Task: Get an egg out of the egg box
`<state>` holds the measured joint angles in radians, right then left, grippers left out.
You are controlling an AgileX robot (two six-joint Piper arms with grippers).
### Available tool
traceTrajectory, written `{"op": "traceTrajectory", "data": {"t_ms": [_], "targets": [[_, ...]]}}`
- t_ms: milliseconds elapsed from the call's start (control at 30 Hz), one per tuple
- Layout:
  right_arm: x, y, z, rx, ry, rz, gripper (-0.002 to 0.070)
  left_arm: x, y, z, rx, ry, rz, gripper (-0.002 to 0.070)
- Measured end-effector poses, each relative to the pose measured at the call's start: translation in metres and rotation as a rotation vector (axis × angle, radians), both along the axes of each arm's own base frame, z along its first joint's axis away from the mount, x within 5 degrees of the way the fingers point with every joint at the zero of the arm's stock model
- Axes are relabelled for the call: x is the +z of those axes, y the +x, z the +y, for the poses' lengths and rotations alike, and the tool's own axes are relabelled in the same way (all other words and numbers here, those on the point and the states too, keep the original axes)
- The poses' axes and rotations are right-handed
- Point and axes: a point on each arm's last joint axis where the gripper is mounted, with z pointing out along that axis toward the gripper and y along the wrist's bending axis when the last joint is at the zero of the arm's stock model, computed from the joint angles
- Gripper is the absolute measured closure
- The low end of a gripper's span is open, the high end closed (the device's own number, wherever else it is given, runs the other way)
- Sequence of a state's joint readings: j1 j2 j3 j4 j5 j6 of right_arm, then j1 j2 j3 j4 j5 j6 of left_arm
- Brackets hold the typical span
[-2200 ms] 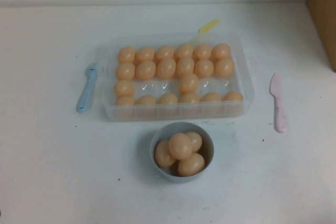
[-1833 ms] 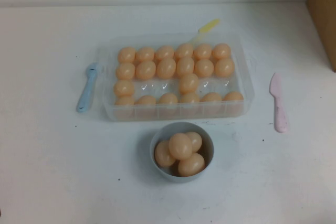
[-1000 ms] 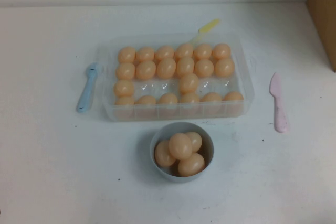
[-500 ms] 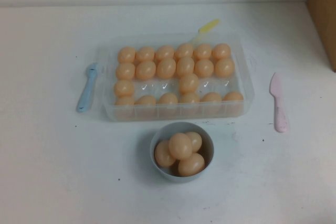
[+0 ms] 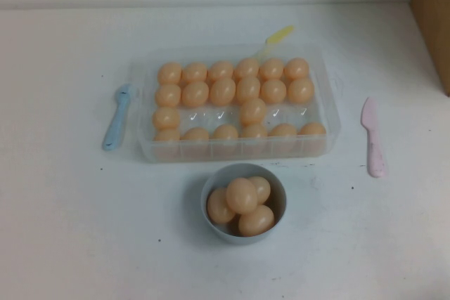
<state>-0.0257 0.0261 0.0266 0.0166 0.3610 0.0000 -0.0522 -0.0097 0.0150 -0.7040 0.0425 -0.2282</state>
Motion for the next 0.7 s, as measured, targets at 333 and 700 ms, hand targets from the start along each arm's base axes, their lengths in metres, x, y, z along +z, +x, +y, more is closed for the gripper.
{"op": "traceTrajectory", "data": {"t_ms": [333, 700], "targets": [[0.000, 0.000, 0.000, 0.000, 0.000, 0.000, 0.0694, 0.072, 0.007, -0.016, -0.186, 0.496, 0.068, 0.0680], [0.000, 0.000, 0.000, 0.000, 0.000, 0.000, 0.0694, 0.142, 0.109, -0.045, -0.776, 0.957, 0.379, 0.0680]]}}
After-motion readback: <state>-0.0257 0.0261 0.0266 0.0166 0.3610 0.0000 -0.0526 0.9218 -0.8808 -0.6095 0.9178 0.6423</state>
